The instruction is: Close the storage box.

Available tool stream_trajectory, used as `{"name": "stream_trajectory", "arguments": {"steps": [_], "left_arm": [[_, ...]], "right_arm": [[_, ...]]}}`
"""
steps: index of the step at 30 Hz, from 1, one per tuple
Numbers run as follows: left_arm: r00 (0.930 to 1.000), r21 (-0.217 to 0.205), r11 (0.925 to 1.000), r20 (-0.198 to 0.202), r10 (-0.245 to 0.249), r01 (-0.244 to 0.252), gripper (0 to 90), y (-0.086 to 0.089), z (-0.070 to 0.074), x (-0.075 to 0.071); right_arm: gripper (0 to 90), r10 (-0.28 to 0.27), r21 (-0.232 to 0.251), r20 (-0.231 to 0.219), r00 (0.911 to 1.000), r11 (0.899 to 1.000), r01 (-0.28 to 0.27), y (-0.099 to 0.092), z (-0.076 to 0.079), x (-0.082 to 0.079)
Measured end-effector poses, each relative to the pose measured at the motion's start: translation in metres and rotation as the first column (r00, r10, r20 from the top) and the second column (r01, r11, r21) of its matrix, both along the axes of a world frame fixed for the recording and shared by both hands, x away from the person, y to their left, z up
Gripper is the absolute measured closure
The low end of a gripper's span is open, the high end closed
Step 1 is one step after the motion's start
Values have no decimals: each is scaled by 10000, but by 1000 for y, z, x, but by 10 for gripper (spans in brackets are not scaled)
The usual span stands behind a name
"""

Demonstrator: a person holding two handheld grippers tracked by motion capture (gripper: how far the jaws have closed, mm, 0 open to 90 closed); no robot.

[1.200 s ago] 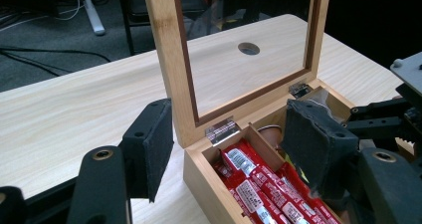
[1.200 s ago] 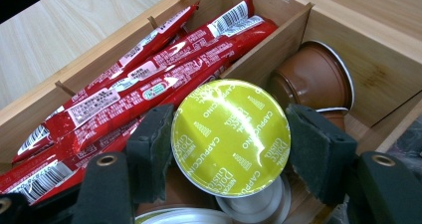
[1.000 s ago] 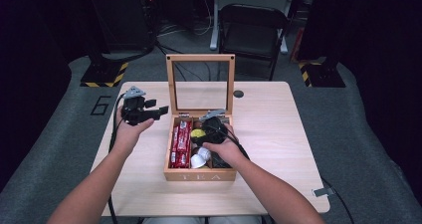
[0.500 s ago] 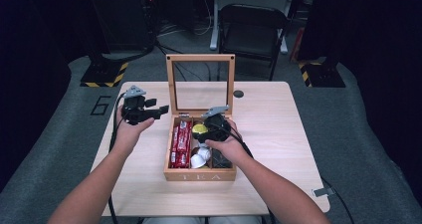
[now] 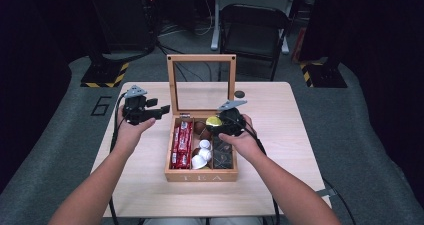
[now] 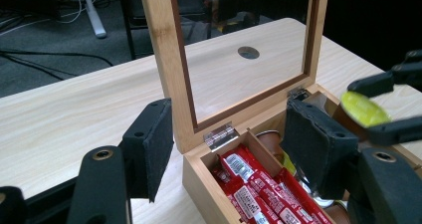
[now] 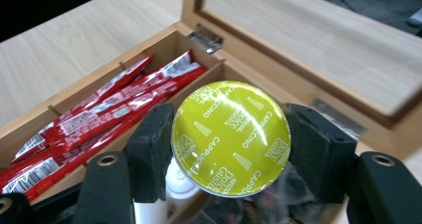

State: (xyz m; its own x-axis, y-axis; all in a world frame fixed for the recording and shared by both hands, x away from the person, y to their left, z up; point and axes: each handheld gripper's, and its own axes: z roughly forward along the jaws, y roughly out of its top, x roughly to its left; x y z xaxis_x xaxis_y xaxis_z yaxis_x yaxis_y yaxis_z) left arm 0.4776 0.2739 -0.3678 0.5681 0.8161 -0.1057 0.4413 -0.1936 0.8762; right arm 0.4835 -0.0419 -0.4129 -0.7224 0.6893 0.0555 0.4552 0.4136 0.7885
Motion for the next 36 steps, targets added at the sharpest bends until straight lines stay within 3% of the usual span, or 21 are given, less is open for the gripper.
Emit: {"name": "stream_trajectory", "arguments": {"steps": [9, 25, 36], "left_arm": [[10000, -6, 10000, 38, 64, -64, 366, 1, 0, 0], [9999, -64, 9999, 28, 157, -157, 366, 4, 1, 0], [9996, -111, 9996, 43, 262, -262, 367, 9, 1, 0]], "right_arm": [[372, -738, 78, 233, 9970, 9973, 736, -32, 12, 4], [372, -1428, -169, 462, 9887, 9895, 1437, -69, 15, 6], [372, -2168, -250, 508, 9749, 9756, 2182, -105, 11, 6]]}}
